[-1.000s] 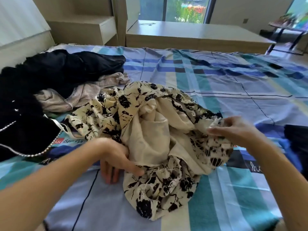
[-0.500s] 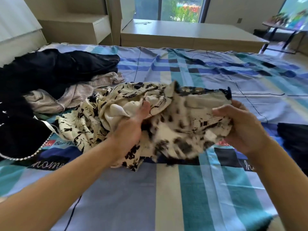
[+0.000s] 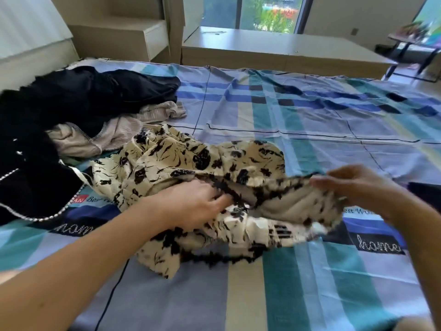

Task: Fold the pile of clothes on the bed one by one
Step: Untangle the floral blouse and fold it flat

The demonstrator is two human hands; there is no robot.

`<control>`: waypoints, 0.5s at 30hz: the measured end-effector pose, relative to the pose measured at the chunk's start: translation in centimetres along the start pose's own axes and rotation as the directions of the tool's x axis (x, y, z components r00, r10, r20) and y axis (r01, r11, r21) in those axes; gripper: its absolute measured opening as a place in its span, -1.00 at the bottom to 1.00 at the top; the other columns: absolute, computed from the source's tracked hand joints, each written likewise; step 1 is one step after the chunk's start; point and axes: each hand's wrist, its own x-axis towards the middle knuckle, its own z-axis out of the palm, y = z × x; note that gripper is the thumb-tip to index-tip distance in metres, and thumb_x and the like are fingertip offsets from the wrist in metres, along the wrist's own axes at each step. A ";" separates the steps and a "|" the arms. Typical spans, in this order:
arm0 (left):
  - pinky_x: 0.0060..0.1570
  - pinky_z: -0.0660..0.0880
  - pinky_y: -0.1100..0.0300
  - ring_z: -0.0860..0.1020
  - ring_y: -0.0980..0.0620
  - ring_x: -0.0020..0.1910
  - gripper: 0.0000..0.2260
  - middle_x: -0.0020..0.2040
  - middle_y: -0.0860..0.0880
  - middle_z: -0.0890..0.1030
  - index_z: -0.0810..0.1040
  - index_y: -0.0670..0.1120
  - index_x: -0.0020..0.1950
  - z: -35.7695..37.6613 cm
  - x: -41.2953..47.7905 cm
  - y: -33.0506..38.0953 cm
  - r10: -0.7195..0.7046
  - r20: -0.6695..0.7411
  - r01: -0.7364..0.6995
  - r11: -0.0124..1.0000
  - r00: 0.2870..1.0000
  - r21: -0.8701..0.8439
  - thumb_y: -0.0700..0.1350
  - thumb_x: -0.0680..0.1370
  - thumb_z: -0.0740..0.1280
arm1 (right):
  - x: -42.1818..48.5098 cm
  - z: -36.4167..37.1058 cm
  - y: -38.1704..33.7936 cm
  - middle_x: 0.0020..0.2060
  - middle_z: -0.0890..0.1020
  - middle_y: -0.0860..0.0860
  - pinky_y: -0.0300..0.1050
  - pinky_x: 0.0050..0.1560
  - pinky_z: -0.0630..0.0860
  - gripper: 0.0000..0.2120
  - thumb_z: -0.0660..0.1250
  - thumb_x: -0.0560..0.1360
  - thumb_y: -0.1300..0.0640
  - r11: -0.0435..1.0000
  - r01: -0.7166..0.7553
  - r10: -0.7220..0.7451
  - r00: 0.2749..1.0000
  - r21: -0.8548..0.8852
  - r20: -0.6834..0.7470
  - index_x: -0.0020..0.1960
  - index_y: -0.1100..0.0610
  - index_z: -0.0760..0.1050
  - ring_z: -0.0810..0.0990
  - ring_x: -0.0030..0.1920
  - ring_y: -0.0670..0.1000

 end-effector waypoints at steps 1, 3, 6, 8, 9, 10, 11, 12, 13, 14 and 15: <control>0.11 0.55 0.06 0.57 0.06 -0.01 -0.50 0.04 0.05 0.57 0.54 0.07 0.13 -0.2 -0.6 0.0 0.031 0.033 -0.033 0.998 0.999 0.054 0.36 0.60 -0.02 | 0.5 0.1 0.6 -0.25 0.71 0.19 -0.33 -0.45 0.46 -0.29 0.62 0.01 -0.37 0.990 -0.039 0.034 0.998 -0.135 -0.044 -0.14 0.20 0.68 0.63 -0.34 0.00; 0.14 0.54 0.13 0.55 0.13 0.09 -0.56 0.15 0.10 0.55 0.49 0.06 0.30 -0.7 -1.9 -0.1 0.090 0.075 -0.098 0.988 0.993 0.116 0.29 0.63 0.05 | 1.5 1.1 1.1 -0.05 0.68 0.17 -0.31 -0.29 0.50 -0.43 0.61 0.24 -0.09 0.973 -0.051 0.021 0.991 -0.225 -0.132 0.13 0.18 0.59 0.60 -0.20 -0.07; -0.19 0.48 0.30 0.50 0.29 -0.15 -0.83 -0.02 0.17 0.54 0.54 0.13 0.11 -1.8 -3.6 -1.3 0.204 -0.058 -0.208 0.976 0.977 -0.068 0.11 0.65 0.18 | 1.9 3.5 0.2 0.37 0.43 0.03 -0.04 0.34 0.45 -0.13 0.60 0.26 -0.06 0.916 0.174 -0.187 0.982 -0.362 0.000 0.48 -0.03 0.29 0.46 0.30 -0.01; -0.32 0.45 0.25 0.47 0.21 -0.34 -0.86 -0.18 0.07 0.57 0.55 0.07 -0.08 -2.2 -4.5 -3.3 0.180 -0.175 -0.211 0.961 0.968 -0.180 0.03 0.62 0.24 | 1.7 6.1 -0.3 0.48 0.24 -0.14 0.00 0.51 0.28 -0.04 0.61 0.31 -0.07 0.836 0.306 -0.212 0.946 -0.456 0.245 0.55 -0.17 0.14 0.30 0.43 -0.09; -0.33 0.45 0.22 0.45 0.17 -0.37 -0.84 -0.23 0.04 0.57 0.55 0.04 -0.12 -2.2 -5.0 -4.9 0.119 -0.197 -0.155 0.973 0.973 -0.174 0.02 0.60 0.27 | 1.8 7.4 -0.1 0.50 0.17 -0.20 0.01 0.52 0.26 0.03 0.61 0.30 -0.10 0.792 0.341 -0.191 0.926 -0.506 0.325 0.57 -0.21 0.06 0.26 0.45 -0.10; -0.32 0.45 0.21 0.46 0.14 -0.35 -0.82 -0.24 0.03 0.57 0.55 0.01 -0.14 -2.1 -5.6 -6.3 0.033 -0.191 -0.059 0.990 0.981 -0.131 0.06 0.59 0.28 | 2.1 8.7 0.2 0.53 0.10 -0.20 0.06 0.52 0.26 0.12 0.60 0.26 -0.18 0.735 0.364 -0.177 0.917 -0.572 0.357 0.59 -0.23 -0.04 0.22 0.48 -0.07; -0.28 0.47 0.18 0.49 0.10 -0.31 -0.79 -0.23 0.03 0.58 0.54 0.01 -0.12 -1.9 -6.2 -7.6 -0.073 -0.165 0.064 0.996 0.984 -0.059 0.13 0.57 0.30 | 2.4 9.9 0.4 0.55 0.05 -0.17 0.12 0.50 0.28 0.19 0.58 0.22 -0.26 0.656 0.376 -0.179 0.920 -0.654 0.349 0.59 -0.23 -0.12 0.19 0.52 -0.02; -0.24 0.51 0.14 0.54 0.08 -0.28 -0.71 -0.21 0.02 0.60 0.53 0.01 -0.09 -1.7 -6.8 -8.6 -0.200 -0.118 0.203 0.979 0.973 0.014 0.23 0.54 0.31 | 2.7 10.8 0.4 0.56 0.05 -0.12 0.18 0.46 0.32 0.21 0.56 0.20 -0.31 0.587 0.374 -0.207 0.927 -0.718 0.313 0.59 -0.20 -0.15 0.20 0.53 0.03; -0.22 0.56 0.13 0.60 0.07 -0.29 -0.61 -0.20 0.01 0.63 0.51 -0.01 -0.05 -1.3 -7.2 -9.2 -0.316 -0.057 0.319 0.946 0.947 0.063 0.32 0.50 0.30 | 2.8 11.5 0.2 0.54 0.12 -0.07 0.20 0.40 0.38 0.17 0.55 0.22 -0.30 0.555 0.364 -0.260 0.930 -0.748 0.259 0.59 -0.16 -0.11 0.27 0.50 0.06; -0.24 0.62 0.15 0.64 0.08 -0.33 -0.51 -0.20 -0.01 0.66 0.49 -0.04 -0.03 -1.1 -7.4 -9.3 -0.402 0.028 0.400 0.914 0.915 0.064 0.39 0.47 0.28 | 3.0 12.0 0.1 0.50 0.23 -0.07 0.17 0.34 0.44 0.09 0.55 0.27 -0.25 0.559 0.345 -0.313 0.930 -0.754 0.194 0.58 -0.12 -0.02 0.36 0.44 0.06; -0.26 0.65 0.17 0.67 0.08 -0.36 -0.43 -0.18 -0.03 0.67 0.48 -0.07 0.00 -0.6 -7.3 -9.1 -0.446 0.121 0.447 0.894 0.887 0.018 0.45 0.43 0.26 | 3.1 12.3 0.0 0.44 0.35 -0.08 0.11 0.29 0.48 -0.05 0.54 0.34 -0.17 0.588 0.341 -0.374 0.919 -0.733 0.128 0.56 -0.10 0.09 0.44 0.38 0.03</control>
